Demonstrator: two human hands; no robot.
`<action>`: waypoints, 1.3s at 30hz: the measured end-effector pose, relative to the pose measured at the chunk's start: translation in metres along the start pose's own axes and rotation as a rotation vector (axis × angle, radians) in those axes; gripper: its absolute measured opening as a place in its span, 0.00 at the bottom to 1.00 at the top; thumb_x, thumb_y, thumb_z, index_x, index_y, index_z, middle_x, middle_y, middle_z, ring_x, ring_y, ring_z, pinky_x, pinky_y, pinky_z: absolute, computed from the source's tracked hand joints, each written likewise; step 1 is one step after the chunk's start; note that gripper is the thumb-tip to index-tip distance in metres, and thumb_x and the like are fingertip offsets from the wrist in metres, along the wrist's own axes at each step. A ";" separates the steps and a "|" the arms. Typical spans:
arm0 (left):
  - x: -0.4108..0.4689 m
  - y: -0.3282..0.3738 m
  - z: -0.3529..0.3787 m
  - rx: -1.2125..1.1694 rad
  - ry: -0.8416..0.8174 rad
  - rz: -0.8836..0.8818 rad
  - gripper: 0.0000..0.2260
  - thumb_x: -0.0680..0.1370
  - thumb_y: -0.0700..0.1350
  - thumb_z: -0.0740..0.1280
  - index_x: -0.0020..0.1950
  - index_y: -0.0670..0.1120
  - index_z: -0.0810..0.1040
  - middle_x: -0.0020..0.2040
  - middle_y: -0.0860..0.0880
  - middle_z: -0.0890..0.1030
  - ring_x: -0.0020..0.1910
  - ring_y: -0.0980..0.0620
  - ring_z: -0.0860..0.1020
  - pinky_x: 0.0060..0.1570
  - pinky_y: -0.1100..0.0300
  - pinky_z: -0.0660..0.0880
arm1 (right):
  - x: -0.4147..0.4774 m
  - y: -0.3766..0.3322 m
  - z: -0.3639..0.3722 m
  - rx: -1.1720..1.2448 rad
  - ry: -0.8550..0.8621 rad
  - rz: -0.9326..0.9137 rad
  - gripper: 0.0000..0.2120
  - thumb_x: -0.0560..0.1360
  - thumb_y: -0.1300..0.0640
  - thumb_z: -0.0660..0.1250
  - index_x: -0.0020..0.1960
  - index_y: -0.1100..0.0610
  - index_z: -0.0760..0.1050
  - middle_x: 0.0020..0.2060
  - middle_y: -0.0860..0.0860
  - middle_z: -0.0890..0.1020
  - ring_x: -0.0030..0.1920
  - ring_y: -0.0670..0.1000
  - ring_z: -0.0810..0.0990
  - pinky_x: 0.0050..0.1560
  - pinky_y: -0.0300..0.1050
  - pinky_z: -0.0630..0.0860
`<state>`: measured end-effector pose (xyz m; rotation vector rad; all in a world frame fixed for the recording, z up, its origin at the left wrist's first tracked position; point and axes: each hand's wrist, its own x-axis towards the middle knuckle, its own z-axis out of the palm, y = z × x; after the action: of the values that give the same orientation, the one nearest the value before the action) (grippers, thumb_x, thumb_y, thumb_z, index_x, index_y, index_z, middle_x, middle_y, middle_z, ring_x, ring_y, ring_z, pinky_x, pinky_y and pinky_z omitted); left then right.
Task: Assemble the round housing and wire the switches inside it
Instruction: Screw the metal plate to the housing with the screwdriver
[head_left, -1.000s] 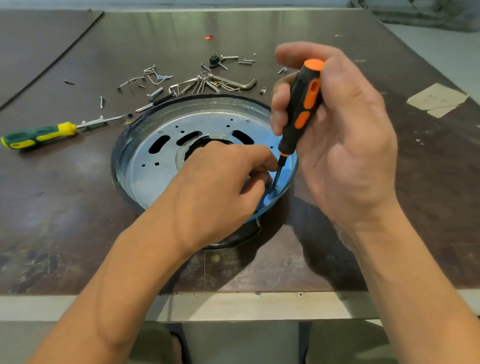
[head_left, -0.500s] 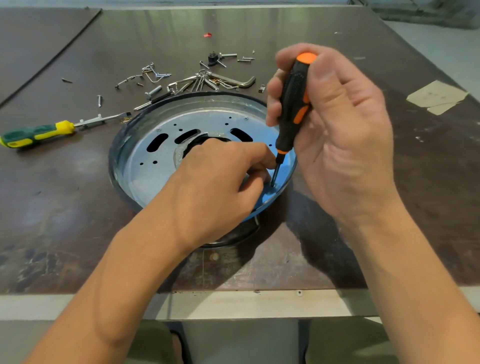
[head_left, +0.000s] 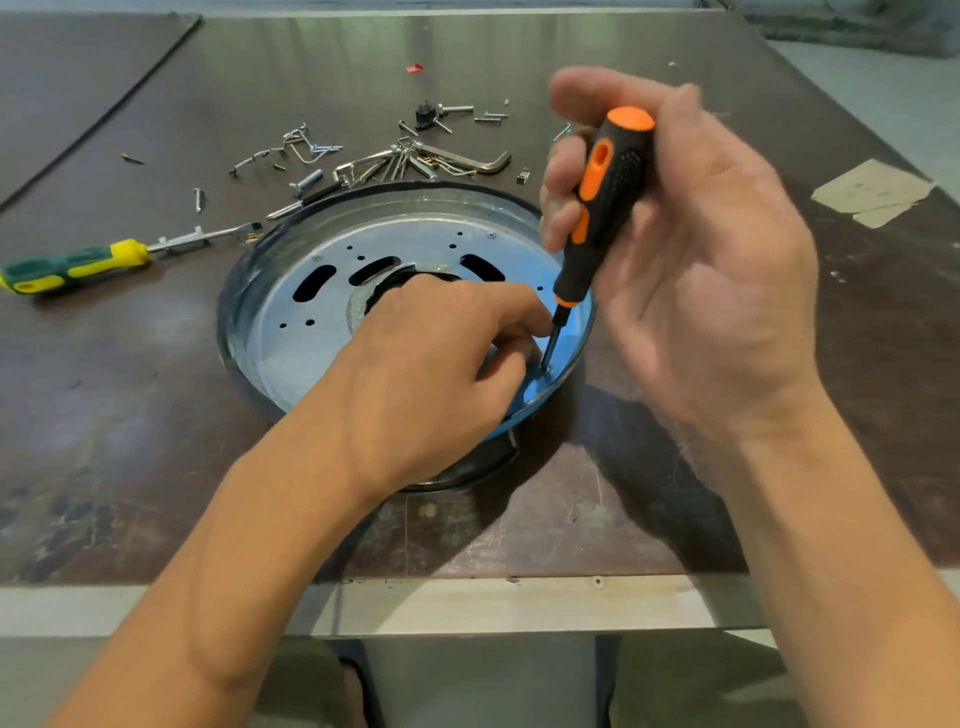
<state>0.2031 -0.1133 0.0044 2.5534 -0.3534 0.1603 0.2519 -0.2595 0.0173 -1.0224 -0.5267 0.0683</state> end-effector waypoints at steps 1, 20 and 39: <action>0.000 0.000 0.000 0.002 0.001 0.004 0.11 0.78 0.43 0.63 0.56 0.52 0.81 0.47 0.58 0.84 0.48 0.57 0.82 0.51 0.52 0.78 | 0.000 0.000 -0.001 -0.005 -0.008 0.005 0.16 0.85 0.60 0.50 0.59 0.67 0.74 0.44 0.57 0.77 0.44 0.52 0.75 0.45 0.44 0.73; 0.000 0.002 -0.001 -0.003 0.003 -0.002 0.14 0.74 0.46 0.60 0.55 0.53 0.82 0.46 0.60 0.85 0.48 0.57 0.82 0.52 0.53 0.78 | -0.001 0.004 0.004 -0.107 -0.027 -0.031 0.14 0.85 0.58 0.51 0.57 0.63 0.73 0.41 0.57 0.78 0.39 0.53 0.75 0.43 0.44 0.74; 0.000 0.001 -0.002 0.026 0.001 -0.001 0.14 0.76 0.42 0.63 0.57 0.52 0.83 0.48 0.57 0.85 0.49 0.57 0.82 0.53 0.53 0.78 | -0.001 0.004 -0.001 -0.131 0.013 -0.030 0.12 0.84 0.61 0.54 0.56 0.65 0.74 0.42 0.55 0.80 0.42 0.53 0.78 0.47 0.47 0.77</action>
<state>0.2031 -0.1133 0.0066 2.5786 -0.3521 0.1674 0.2524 -0.2583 0.0140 -1.1421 -0.5400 0.0010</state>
